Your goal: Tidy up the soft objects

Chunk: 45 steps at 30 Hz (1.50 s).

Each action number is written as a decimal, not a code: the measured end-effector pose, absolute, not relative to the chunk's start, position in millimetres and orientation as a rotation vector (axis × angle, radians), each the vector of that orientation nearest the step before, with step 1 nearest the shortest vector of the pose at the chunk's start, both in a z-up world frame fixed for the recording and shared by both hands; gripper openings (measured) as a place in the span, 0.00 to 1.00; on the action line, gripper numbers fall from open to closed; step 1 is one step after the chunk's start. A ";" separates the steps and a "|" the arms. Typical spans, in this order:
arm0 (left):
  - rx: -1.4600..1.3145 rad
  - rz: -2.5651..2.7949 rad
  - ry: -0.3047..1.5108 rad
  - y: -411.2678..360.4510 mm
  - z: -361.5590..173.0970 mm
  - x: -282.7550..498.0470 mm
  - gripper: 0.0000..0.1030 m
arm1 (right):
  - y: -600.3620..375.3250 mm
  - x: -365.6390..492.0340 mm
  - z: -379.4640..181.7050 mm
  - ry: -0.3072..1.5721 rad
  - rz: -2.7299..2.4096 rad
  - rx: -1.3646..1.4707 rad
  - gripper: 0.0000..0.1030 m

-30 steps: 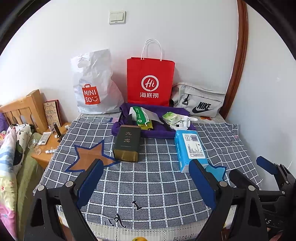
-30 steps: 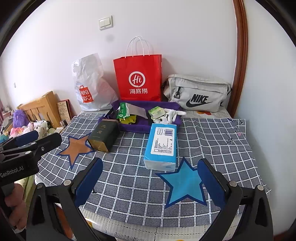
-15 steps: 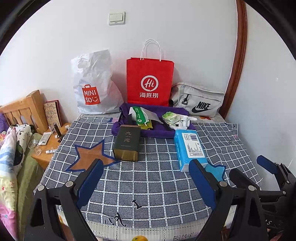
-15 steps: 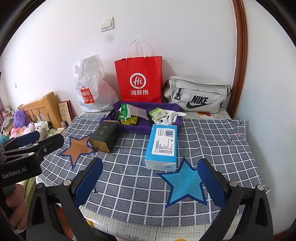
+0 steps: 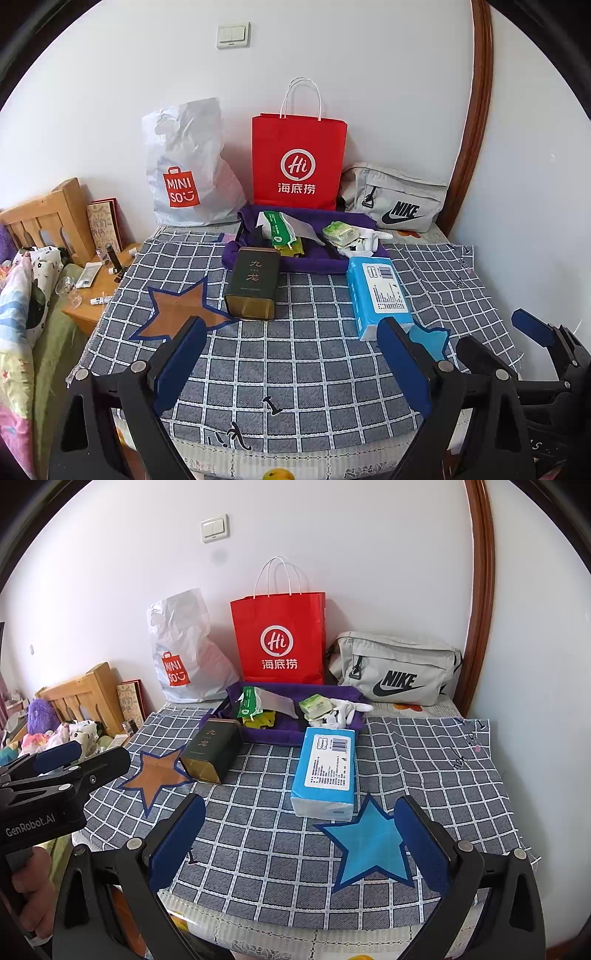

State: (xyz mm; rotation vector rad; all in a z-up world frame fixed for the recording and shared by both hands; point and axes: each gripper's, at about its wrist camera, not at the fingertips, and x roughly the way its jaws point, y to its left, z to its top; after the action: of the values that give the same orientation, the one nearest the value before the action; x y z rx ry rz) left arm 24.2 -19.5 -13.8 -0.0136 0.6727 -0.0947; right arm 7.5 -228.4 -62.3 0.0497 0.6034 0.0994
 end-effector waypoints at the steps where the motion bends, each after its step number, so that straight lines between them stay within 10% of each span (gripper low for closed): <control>1: -0.014 -0.094 0.674 -19.6 -14.1 24.1 0.91 | -228.3 7.4 -62.3 0.604 0.098 0.050 0.98; 45: -0.017 -0.096 0.670 -18.7 -14.0 20.9 0.91 | -223.3 -0.2 -57.3 0.591 0.109 0.045 0.98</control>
State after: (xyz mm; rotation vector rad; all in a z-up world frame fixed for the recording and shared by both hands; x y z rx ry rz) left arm 20.9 -18.7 -14.0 -0.0170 0.6702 -0.0957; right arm -0.2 -223.3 -57.3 0.0450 0.5907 0.1088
